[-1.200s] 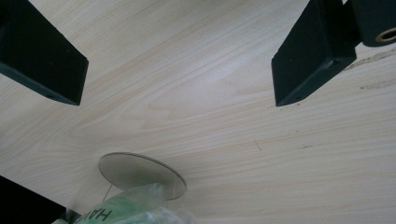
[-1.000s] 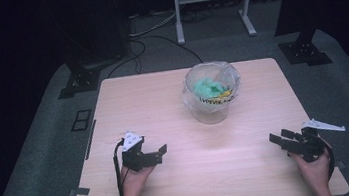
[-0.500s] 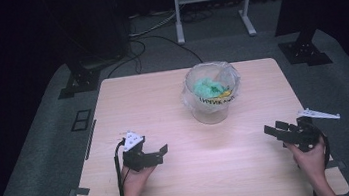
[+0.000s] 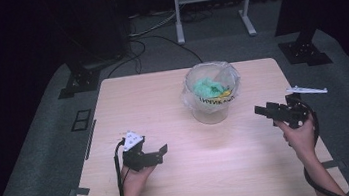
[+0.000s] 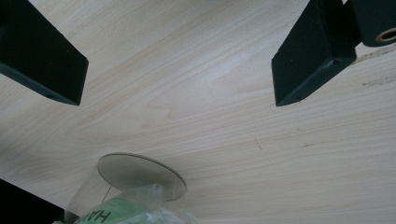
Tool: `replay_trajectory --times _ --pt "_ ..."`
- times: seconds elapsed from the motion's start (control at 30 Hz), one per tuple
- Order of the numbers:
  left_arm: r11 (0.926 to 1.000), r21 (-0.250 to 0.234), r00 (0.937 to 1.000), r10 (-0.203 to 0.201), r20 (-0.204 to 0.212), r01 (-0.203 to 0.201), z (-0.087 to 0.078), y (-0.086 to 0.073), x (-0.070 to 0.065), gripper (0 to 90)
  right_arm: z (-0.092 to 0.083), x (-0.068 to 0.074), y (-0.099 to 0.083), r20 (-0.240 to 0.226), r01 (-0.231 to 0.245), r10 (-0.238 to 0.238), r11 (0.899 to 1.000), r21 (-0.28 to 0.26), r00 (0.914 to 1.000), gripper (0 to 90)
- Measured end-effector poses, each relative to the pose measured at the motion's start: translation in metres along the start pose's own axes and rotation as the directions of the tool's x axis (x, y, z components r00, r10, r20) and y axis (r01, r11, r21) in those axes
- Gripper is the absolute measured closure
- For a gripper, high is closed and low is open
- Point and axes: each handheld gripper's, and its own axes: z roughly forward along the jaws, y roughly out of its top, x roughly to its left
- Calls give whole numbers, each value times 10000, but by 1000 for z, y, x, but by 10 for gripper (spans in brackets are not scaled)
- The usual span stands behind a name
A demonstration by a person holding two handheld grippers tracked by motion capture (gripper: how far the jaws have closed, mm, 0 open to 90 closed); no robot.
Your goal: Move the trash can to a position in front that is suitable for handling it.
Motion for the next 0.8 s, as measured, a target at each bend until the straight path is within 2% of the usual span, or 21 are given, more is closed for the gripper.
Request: replay_trajectory --times 0.2,0.37,0.47,0.63,0.8 --pt "10000 -33 10000 -20 41 20 0 1 0 26 12 11 21 -116 -34 34 10000 52 9999 312" --pt "10000 -43 10000 -62 34 62 0 0 1 26 18 22 44 -251 -159 148 9988 -473 9996 312" --pt "10000 -25 10000 -79 50 79 -1 0 1 26 22 29 58 -236 -145 132 9982 -580 9996 312" --pt "10000 -73 10000 -52 64 52 -1 0 1 26 36 42 74 2 -66 66 9993 -358 10000 309" --pt "10000 -67 9999 -59 88 59 -1 0 1 26 51 49 80 324 -96 97 10000 -16 9994 315"
